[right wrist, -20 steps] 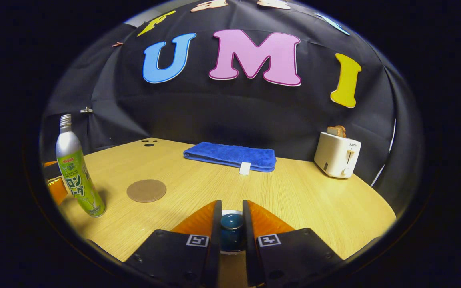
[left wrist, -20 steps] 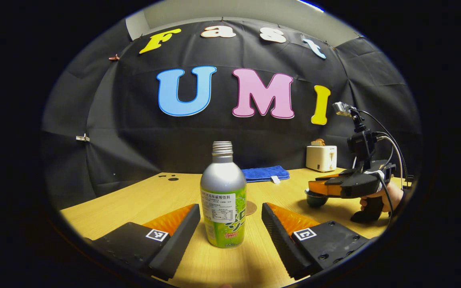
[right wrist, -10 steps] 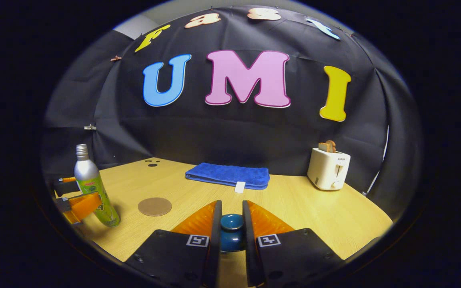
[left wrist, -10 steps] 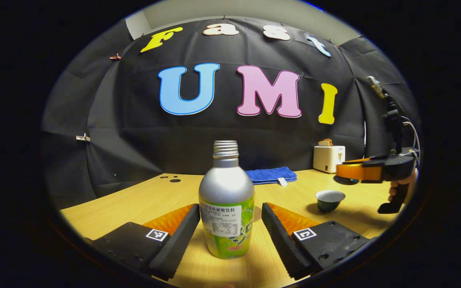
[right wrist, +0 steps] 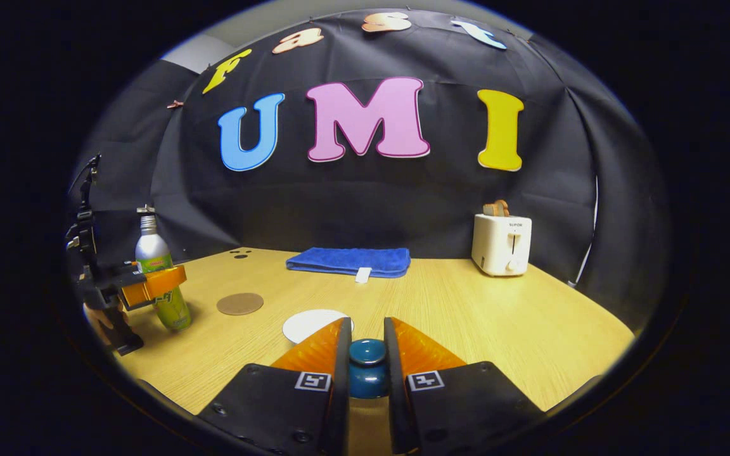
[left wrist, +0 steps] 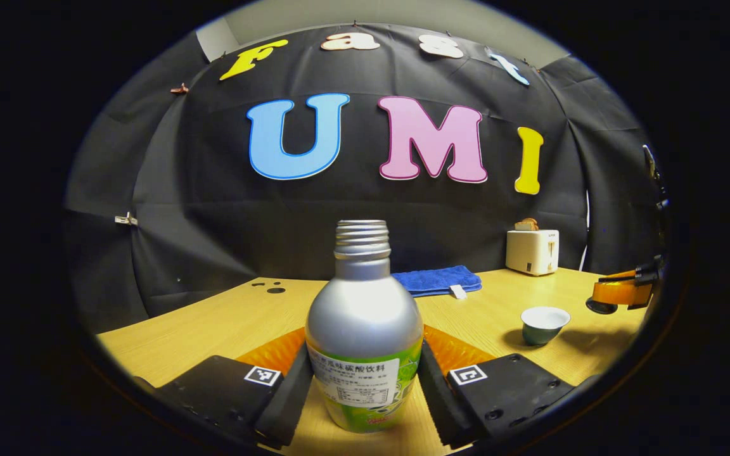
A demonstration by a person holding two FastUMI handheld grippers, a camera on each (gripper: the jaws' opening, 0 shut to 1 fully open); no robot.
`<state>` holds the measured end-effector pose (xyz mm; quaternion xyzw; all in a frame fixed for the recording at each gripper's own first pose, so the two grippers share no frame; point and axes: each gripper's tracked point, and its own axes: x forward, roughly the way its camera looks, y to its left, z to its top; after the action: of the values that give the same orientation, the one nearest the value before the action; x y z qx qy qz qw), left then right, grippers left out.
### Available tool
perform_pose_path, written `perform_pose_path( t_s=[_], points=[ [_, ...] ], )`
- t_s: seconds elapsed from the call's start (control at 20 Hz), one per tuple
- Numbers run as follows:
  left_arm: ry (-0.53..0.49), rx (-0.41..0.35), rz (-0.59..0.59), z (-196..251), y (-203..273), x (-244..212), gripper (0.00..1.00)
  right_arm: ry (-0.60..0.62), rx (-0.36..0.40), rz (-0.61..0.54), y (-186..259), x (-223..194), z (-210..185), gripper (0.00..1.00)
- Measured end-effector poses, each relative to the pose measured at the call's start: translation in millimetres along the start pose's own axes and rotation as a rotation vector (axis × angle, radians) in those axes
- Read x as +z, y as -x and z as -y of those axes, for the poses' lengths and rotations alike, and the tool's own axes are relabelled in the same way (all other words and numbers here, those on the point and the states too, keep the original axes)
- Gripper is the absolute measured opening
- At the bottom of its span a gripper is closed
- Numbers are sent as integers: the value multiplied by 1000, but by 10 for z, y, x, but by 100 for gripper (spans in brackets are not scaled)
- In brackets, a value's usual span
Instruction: Open the teacup lid with one hand, grasp the water bottle and pour water into the teacup with the other hand; after pouring, place the water bottle on the coaster and then close the teacup lid.
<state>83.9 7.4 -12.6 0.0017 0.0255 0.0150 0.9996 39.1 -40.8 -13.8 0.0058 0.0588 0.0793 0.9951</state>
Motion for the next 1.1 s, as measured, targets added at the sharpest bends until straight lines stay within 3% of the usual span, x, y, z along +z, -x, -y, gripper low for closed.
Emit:
perform_pose_path(
  t_s=[0.35,0.5,0.7,1.1],
  points=[
    [-459,-65,19,334,-280,220,80,12,-16,73,-37,108,170,29],
    [-659,-126,35,553,-436,311,80,15,-77,110,-25,144,381,29],
    [-931,-191,43,852,-646,302,80,16,-90,114,-33,161,504,29],
    [-1270,-293,7,1128,-869,72,80,13,-132,116,-44,177,764,29]
  ],
)
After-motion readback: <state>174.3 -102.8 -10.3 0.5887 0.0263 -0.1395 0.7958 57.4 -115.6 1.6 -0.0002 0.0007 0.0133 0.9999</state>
